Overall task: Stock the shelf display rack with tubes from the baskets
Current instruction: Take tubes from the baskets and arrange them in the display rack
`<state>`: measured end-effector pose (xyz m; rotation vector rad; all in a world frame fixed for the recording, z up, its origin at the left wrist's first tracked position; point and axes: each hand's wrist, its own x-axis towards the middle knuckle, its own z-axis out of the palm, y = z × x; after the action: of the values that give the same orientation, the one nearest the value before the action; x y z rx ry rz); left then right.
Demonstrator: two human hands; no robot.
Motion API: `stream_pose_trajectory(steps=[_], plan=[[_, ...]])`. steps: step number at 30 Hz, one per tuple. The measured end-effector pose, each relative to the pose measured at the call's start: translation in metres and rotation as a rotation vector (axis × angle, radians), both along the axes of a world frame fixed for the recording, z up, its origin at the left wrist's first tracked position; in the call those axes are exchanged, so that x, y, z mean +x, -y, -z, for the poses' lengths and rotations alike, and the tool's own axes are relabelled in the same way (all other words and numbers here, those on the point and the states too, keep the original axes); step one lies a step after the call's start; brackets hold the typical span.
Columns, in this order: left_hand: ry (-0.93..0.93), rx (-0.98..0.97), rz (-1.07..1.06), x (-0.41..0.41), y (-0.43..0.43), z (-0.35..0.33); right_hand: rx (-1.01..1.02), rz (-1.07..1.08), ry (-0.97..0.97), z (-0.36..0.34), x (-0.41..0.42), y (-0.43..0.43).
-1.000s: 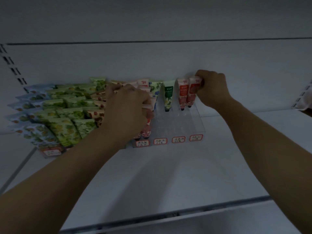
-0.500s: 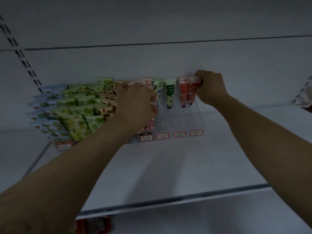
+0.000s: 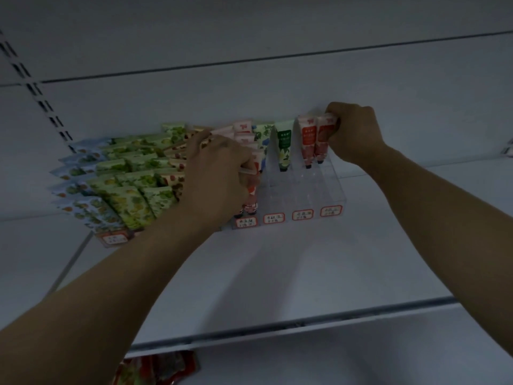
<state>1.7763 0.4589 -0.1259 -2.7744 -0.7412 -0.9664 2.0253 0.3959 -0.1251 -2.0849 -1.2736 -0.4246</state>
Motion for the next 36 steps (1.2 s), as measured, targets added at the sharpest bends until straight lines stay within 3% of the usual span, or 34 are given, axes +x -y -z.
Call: stream_pose_trajectory(steps=[6, 12, 14, 17, 21, 23, 27, 31, 36], plan=[[0.009, -0.068, -0.024, 0.002, 0.001, 0.002, 0.012, -0.009, -0.052, 0.001, -0.001, 0.0], [-0.016, -0.07, -0.073, 0.001, 0.001, 0.001, -0.149, -0.05, -0.171, -0.017, -0.004, 0.013], [-0.005, -0.07, -0.077, -0.001, 0.0, 0.001, -0.067, -0.027, -0.236, -0.023, -0.011, 0.027], [-0.009, -0.081, -0.083, -0.003, -0.001, -0.001, 0.078, 0.024, -0.132, -0.039, -0.041, 0.042], [-0.057, -0.115, -0.078, -0.006, 0.0, -0.017, -0.423, -0.255, -0.112, -0.039, -0.118, 0.045], [-0.111, -0.109, -0.069, -0.009, 0.0, -0.027, -0.547, -0.301, -0.171, -0.015, -0.142, 0.039], [-0.221, -0.115, -0.056, -0.013, -0.002, -0.036, -0.268, -0.237, -0.336, 0.02, -0.153, 0.027], [-0.14, -0.101, -0.065, -0.015, -0.004, -0.03, 0.027, -0.163, -0.409, 0.043, -0.167, 0.02], [-0.159, -0.116, -0.112, -0.008, -0.002, -0.035, 0.089, -0.283, -0.319, 0.05, -0.149, 0.003]])
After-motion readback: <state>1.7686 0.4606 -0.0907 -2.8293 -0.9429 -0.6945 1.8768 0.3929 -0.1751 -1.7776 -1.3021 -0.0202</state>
